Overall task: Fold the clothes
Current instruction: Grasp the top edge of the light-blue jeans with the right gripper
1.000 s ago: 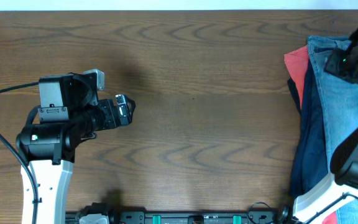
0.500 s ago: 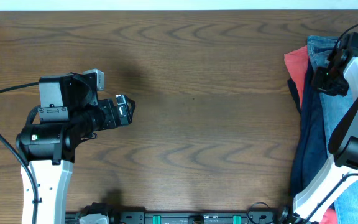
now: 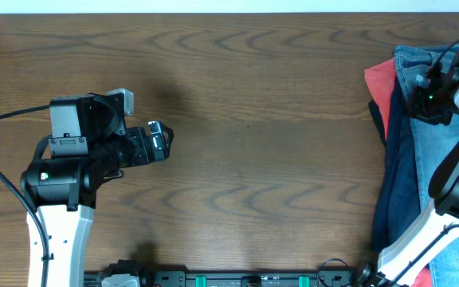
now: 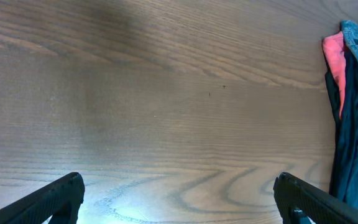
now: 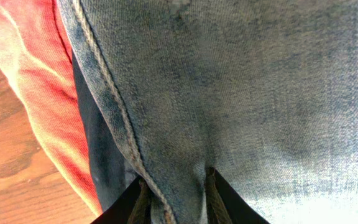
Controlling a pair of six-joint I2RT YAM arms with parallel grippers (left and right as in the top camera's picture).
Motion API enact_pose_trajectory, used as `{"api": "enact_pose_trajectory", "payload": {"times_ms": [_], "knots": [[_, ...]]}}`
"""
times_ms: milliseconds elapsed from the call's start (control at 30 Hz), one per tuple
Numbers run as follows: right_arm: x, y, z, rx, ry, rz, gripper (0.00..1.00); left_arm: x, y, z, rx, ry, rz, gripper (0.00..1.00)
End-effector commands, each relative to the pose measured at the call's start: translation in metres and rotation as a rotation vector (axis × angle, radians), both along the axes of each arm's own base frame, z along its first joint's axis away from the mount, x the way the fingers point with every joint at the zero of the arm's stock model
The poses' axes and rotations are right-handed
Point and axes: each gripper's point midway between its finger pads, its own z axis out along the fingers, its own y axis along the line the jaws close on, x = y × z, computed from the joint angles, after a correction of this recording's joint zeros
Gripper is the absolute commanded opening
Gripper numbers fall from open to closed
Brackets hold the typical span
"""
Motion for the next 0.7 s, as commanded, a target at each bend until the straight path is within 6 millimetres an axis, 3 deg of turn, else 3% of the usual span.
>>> {"api": "enact_pose_trajectory", "payload": {"times_ms": [0, 333, 667], "knots": [[-0.001, -0.003, 0.000, 0.075, -0.033, 0.000, 0.27, 0.003, -0.001, 0.012, -0.010, -0.031, -0.003, 0.98], [-0.005, -0.011, 0.006, 0.173, -0.094, -0.002, 0.33, 0.004, -0.001, 0.010, -0.010, -0.024, -0.004, 0.98], [-0.012, -0.027, 0.001, 0.107, -0.049, -0.083, 0.11, 0.005, -0.001, 0.008, -0.011, -0.017, -0.003, 0.98]]}}
